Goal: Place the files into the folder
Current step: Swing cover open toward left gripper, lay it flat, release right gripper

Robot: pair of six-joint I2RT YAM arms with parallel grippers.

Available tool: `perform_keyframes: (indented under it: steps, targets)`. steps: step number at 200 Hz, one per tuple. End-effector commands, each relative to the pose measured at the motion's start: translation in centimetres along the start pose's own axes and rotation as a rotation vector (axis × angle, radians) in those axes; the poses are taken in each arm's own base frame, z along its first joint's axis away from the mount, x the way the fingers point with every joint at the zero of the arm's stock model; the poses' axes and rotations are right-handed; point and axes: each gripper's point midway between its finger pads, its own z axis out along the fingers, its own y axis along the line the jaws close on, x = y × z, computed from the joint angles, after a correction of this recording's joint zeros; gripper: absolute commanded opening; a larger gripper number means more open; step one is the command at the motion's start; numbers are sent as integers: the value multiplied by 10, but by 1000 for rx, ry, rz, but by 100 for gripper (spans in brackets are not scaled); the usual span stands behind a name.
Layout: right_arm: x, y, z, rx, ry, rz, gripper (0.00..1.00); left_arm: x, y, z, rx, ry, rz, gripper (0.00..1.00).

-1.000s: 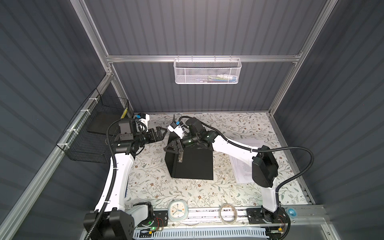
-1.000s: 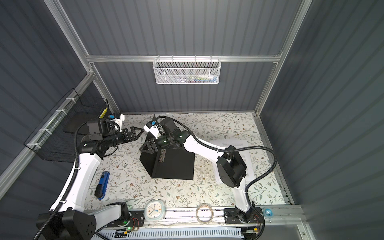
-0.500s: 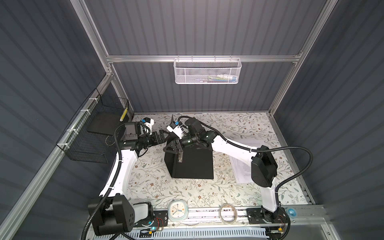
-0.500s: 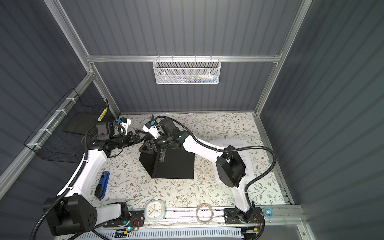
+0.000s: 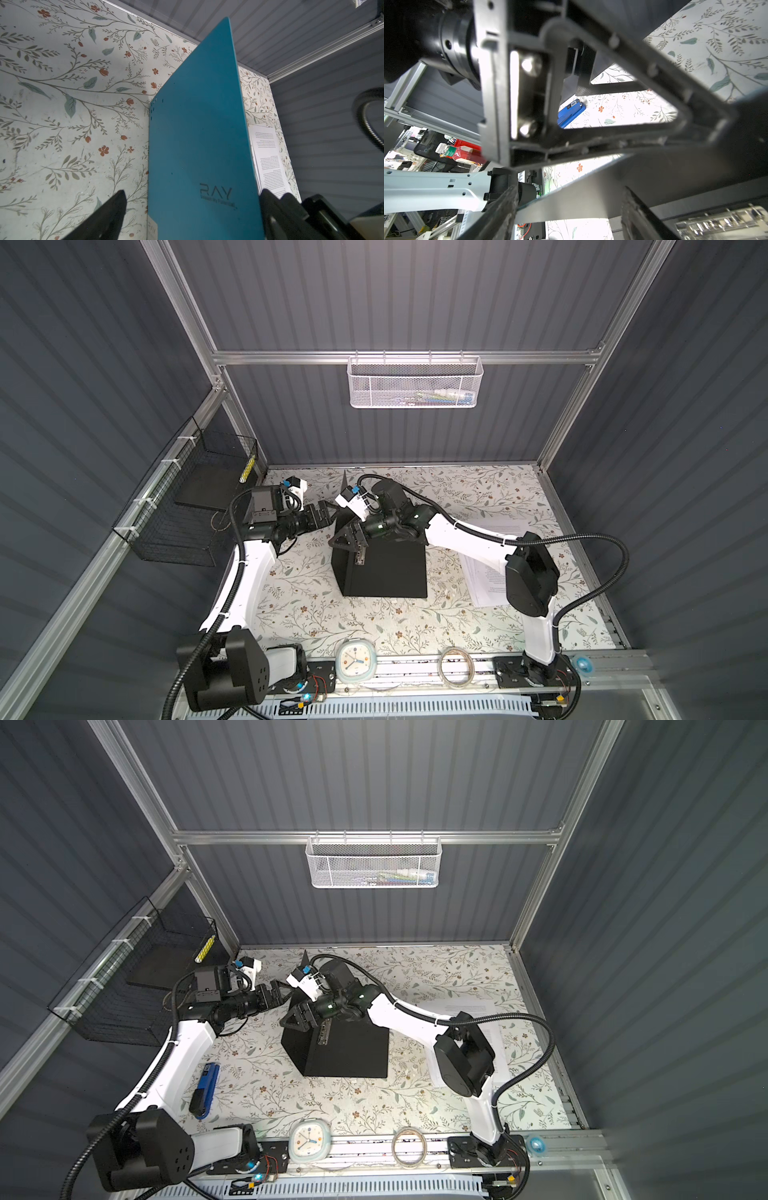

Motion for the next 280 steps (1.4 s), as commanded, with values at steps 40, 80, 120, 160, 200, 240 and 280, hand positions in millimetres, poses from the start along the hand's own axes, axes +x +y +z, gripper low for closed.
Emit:
perform_keyframes:
  steps: [40, 80, 120, 160, 200, 240, 280]
  targets:
    - [-5, 12, -2, -9, -2, -11, 78, 4, -2, -9, -22, -8, 15, 99]
    - [-6, 13, -7, 12, -2, -21, 78, 2, 1, -13, -63, -3, 25, 99]
    - [3, 2, -30, 53, -11, 24, 79, 8, 8, -9, -83, 15, 11, 99]
    - [43, -58, -61, 228, 14, 151, 79, 12, 11, -18, -125, 13, 4, 99]
    - [97, -122, -82, 456, 139, 265, 79, 23, 17, -21, -152, 28, -11, 99]
    - [127, -161, -91, 600, 204, 314, 78, 36, 18, -28, -169, 57, -32, 99]
    - [135, -173, -96, 646, 218, 316, 77, 55, 20, -38, -201, 81, -59, 99]
